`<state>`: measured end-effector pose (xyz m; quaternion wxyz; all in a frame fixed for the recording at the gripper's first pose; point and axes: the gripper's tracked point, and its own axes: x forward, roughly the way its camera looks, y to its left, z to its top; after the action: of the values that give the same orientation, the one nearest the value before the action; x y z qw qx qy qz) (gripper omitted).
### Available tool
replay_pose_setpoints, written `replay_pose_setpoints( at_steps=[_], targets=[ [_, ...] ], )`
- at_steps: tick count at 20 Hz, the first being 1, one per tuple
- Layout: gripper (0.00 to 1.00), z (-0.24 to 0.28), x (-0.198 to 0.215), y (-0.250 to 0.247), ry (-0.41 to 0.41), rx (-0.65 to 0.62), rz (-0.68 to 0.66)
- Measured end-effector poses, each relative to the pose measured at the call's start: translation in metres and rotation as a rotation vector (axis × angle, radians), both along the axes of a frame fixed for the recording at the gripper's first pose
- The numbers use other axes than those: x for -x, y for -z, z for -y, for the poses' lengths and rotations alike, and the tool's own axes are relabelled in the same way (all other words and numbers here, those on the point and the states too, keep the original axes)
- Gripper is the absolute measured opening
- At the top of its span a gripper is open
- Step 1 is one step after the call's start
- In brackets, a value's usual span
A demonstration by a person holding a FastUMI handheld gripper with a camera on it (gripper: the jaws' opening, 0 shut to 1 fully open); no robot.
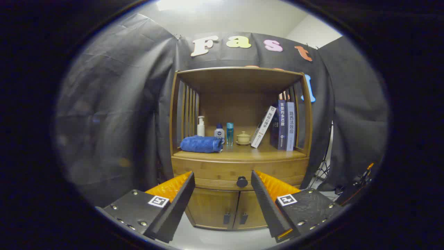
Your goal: Pull open the drawer, take out the items inside it, and place them on the countertop above the cabinet.
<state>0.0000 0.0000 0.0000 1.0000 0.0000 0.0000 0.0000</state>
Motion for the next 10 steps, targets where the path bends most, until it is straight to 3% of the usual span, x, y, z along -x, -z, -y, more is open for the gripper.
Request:
replay_pose_setpoints(
  at_steps=[10],
  targets=[
    [0.98,0.014,-0.002,0.010,0.032,-0.005,-0.009]
  ],
)
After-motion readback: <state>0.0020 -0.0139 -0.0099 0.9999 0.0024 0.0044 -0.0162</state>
